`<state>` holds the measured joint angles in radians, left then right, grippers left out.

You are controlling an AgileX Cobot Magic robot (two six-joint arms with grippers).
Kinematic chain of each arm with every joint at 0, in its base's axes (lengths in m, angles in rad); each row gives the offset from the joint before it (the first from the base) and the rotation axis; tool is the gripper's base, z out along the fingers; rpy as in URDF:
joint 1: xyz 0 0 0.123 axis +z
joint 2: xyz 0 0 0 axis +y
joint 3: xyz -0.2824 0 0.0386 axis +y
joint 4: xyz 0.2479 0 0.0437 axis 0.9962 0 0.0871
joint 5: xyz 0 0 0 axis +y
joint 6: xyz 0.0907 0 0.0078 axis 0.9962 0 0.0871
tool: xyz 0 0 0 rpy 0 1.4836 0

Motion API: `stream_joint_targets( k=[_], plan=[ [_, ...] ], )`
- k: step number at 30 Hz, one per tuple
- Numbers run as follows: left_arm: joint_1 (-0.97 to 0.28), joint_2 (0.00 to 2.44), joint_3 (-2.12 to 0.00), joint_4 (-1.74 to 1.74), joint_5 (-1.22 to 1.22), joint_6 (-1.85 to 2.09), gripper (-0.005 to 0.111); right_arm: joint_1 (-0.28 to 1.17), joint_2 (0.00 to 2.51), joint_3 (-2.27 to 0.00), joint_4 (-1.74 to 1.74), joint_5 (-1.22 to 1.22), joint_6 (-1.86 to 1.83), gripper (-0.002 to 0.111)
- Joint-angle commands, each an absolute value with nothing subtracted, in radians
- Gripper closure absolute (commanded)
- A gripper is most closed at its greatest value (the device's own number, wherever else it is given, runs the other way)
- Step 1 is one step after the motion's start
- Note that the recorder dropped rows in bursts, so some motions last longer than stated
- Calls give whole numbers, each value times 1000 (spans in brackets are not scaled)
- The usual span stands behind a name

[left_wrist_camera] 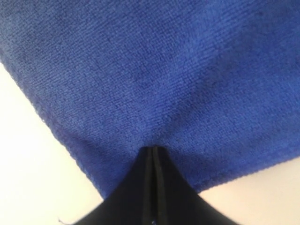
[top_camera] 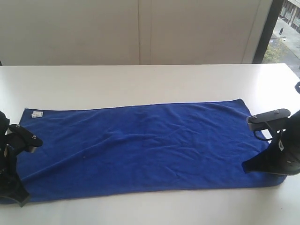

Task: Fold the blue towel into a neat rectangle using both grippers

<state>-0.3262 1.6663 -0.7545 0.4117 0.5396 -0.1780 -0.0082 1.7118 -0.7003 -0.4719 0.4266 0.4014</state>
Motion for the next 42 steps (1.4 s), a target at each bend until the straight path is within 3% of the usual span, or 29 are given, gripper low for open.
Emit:
stream_joint_targets(
  k=[1, 17, 31, 42],
  plan=[
    [-331, 1675, -744, 398, 474, -176, 107, -10, 1711, -646, -442, 528, 429, 108],
    [-334, 1675, -746, 190, 485, 73, 107, -8, 1626, -600, -435, 606, 456, 108],
    [-332, 1675, -781, 267, 559, 16, 107, -8, 1408, -634, -471, 575, 475, 108],
    [-332, 1675, -781, 318, 635, 0, 107, -8, 1404, -650, -465, 537, 475, 108]
  ],
)
